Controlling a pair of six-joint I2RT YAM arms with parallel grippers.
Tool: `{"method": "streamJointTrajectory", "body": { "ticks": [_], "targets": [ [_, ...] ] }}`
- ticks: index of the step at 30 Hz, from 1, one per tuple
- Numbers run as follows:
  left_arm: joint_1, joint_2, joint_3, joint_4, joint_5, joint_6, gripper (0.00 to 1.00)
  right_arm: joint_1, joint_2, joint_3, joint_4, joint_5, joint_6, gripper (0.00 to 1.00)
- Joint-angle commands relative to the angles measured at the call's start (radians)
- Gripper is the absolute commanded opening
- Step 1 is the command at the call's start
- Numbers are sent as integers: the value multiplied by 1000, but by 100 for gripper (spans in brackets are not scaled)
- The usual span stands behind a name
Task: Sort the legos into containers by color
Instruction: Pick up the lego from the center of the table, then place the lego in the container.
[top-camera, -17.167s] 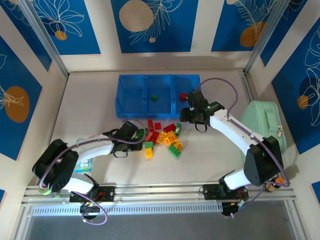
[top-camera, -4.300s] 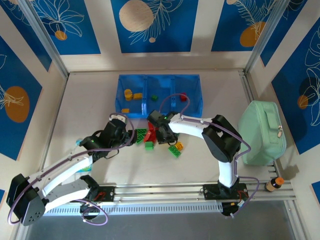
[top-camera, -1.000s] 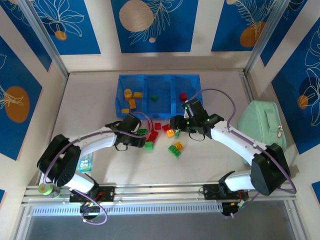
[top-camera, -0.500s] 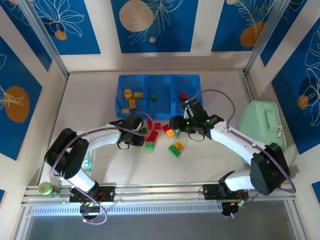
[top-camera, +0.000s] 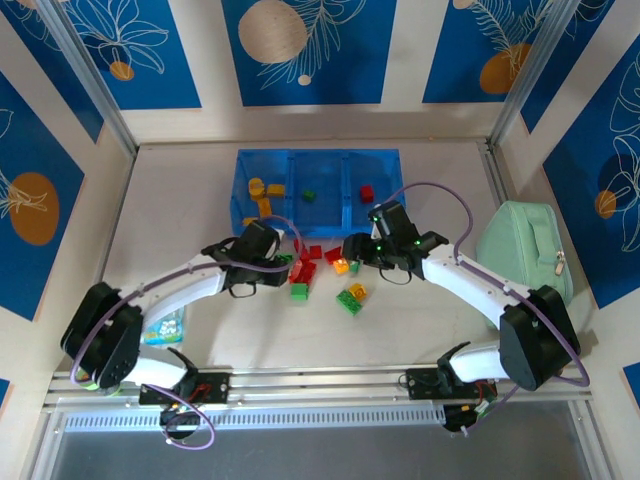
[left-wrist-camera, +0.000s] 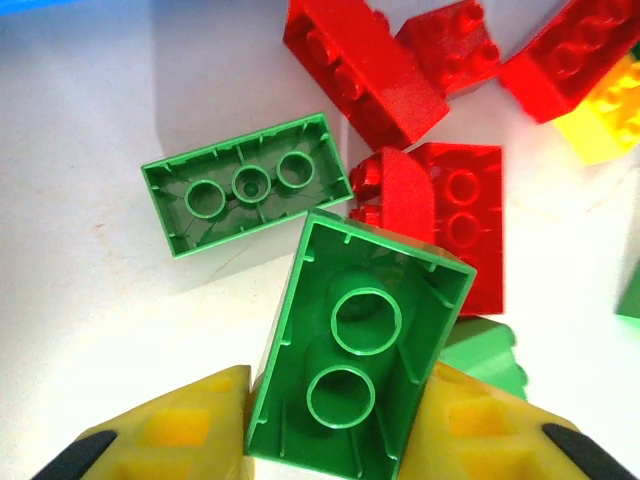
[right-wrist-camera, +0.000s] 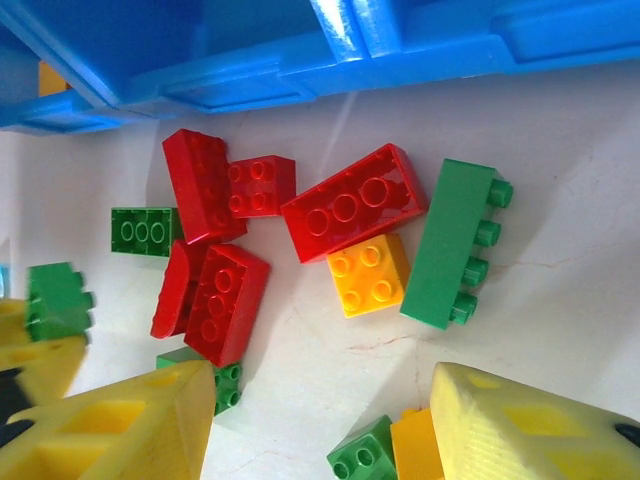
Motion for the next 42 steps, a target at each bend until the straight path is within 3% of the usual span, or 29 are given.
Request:
{"method": "streamJointTrajectory", "body": {
  "ticks": [1,8,23,25,27,28,32,42],
  "targets": [
    [-6,-31,67,-66,-9,0,28,-14,-17,-21,15,-25,13,59],
    [0,51,226,-28,56,16,27,-42,-71,-44,-9,-27,9,59],
    [58,522,809,-190,37,113,26,-118,-221,-119,-81,-38,-11,59],
    [67,568,889,-226,23,121,35,-120,-234,-123,-88,-33,-16,59],
    [67,593,962,-267,35,150,58,-121,-245,-129,-93,-33,-20,59],
    [60,587,983,-282,30,157,63,-121,-246,-129,-96,-31,-23,59],
    [32,487,917,-230,-8,145,71,-121,-243,-136,-103,-24,-31,60],
    [3,193,534,-85,-16,105,69,-62,-94,-49,-151,67,-64,58]
  ]
}}
